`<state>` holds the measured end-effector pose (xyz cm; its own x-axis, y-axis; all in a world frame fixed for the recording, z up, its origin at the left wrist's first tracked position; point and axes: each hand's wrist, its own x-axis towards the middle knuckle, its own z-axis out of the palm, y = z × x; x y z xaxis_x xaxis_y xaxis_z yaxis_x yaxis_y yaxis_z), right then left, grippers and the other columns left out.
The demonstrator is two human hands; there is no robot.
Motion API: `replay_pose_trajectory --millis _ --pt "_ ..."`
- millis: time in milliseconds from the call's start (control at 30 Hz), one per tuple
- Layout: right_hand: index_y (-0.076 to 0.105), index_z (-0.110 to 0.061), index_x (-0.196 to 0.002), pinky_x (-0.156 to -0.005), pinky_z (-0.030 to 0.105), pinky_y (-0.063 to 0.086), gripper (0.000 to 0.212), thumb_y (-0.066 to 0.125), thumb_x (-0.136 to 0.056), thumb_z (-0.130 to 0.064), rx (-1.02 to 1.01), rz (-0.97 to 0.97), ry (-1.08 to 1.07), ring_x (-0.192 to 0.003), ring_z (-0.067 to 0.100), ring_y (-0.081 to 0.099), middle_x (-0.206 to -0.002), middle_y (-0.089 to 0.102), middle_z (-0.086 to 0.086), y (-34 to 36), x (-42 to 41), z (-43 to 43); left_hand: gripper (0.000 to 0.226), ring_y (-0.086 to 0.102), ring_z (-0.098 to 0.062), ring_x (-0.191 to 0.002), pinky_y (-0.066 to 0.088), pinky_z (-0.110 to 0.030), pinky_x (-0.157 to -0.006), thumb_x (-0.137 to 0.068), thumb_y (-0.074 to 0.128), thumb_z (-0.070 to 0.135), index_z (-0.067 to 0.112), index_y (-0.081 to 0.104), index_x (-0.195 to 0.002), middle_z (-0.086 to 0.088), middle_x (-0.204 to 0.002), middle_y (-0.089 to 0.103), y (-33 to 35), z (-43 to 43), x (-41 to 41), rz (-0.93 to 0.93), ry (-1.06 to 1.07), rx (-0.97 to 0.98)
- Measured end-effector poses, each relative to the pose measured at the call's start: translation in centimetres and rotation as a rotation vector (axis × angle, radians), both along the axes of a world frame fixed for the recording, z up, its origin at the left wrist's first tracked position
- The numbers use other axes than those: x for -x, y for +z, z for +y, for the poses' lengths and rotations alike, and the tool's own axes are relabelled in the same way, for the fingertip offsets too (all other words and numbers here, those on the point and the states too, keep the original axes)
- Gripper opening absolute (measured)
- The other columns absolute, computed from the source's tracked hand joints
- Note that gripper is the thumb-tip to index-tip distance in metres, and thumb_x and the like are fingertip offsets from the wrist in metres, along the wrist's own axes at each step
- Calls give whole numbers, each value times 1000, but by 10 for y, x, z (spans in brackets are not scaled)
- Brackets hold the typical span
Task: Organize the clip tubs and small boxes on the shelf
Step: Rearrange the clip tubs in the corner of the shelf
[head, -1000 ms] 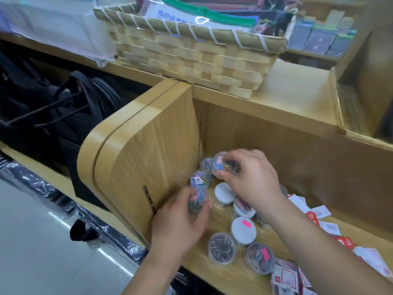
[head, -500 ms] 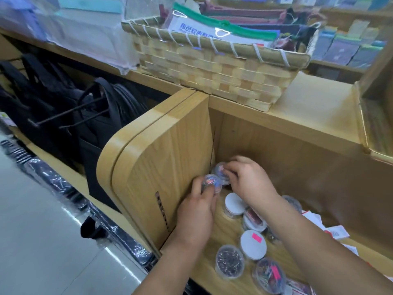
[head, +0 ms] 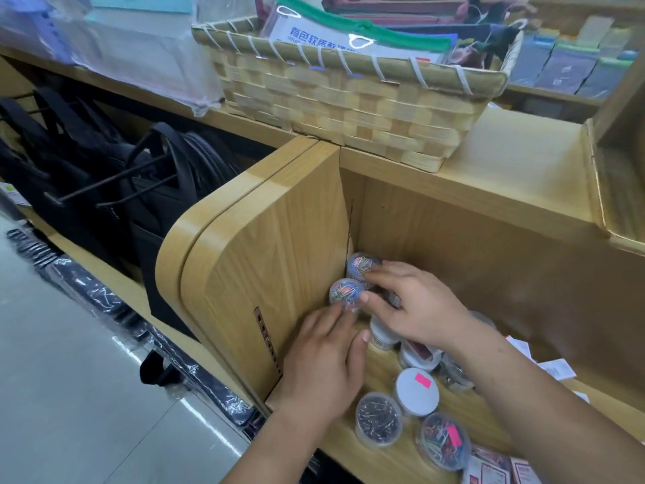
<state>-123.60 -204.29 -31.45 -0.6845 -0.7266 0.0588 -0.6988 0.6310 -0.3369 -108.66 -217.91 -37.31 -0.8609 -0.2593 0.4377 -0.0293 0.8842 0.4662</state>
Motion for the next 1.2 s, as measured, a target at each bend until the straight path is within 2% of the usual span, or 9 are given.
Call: replay_pose_trajectory --millis 200,400,467,533,600,733,933,1033,1200 --pt "42 -36 -148 -118 44 22 85 -11 -89 -66 -211 46 11 -153 16 10 -162 28 -13 -2 -15 2 71 28 -21 -152 36 -41 -119 -104 18 61 18 34 -157 4 -169 19 -11 0 -3 -219 -65 -79" --pt "41 -30 -150 -118 41 22 58 15 -103 -55 -74 -27 -37 -153 12 16 -159 37 -13 7 -17 0 76 15 -18 -156 28 -38 -123 -99 7 66 24 22 -161 5 -171 4 -2 1 -4 -278 -95 -110" --pt "50 -25 -144 -118 41 27 62 23 -100 -59 -15 1 -21 -150 17 26 -155 45 -5 11 -19 4 67 16 -10 -155 26 -30 -123 -103 18 60 27 25 -160 9 -169 10 8 0 -8 -214 -148 -205" --pt "62 -21 -134 -114 40 35 56 45 -94 -56 74 46 -27 -141 22 43 -143 58 0 15 -24 17 52 32 -2 -146 33 -24 -118 -105 37 47 27 39 -153 13 -159 34 14 -1 -20 -104 -178 -273" --pt "72 -22 -119 -101 35 46 36 65 -91 -44 206 7 -130 -121 18 59 -120 70 -5 17 -37 38 45 51 -5 -131 47 -31 -106 -103 49 47 23 55 -140 13 -141 55 13 1 -38 -75 -175 -308" --pt "75 -30 -96 -79 34 51 15 71 -87 -41 204 -120 -335 -90 9 62 -90 69 -15 18 -80 78 61 54 -3 -124 48 -26 -100 -82 72 58 33 56 -135 21 -136 54 -6 14 -69 -216 -301 -271" --pt "69 -43 -114 -89 32 46 46 74 -71 -60 -98 -212 -382 -109 14 56 -106 66 -13 -10 -142 111 79 54 4 -117 45 -14 -97 -76 82 30 47 43 -141 39 -128 49 -27 29 -74 -239 -347 -288" --pt "53 -47 -134 -97 31 41 66 73 -73 -59 -169 -191 -394 -123 12 50 -124 63 -18 -20 -157 113 79 56 4 -118 44 -14 -97 -74 87 30 42 48 -141 31 -128 56 -27 32 -74 -212 -353 -302" --pt "60 -45 -123 -92 32 49 58 73 -68 -57 35 -196 -492 -112 10 59 -114 67 -16 -24 -166 119 76 57 -1 -119 48 -20 -98 -74 85 35 37 51 -142 24 -128 60 -31 39 -76 -173 -302 -341"
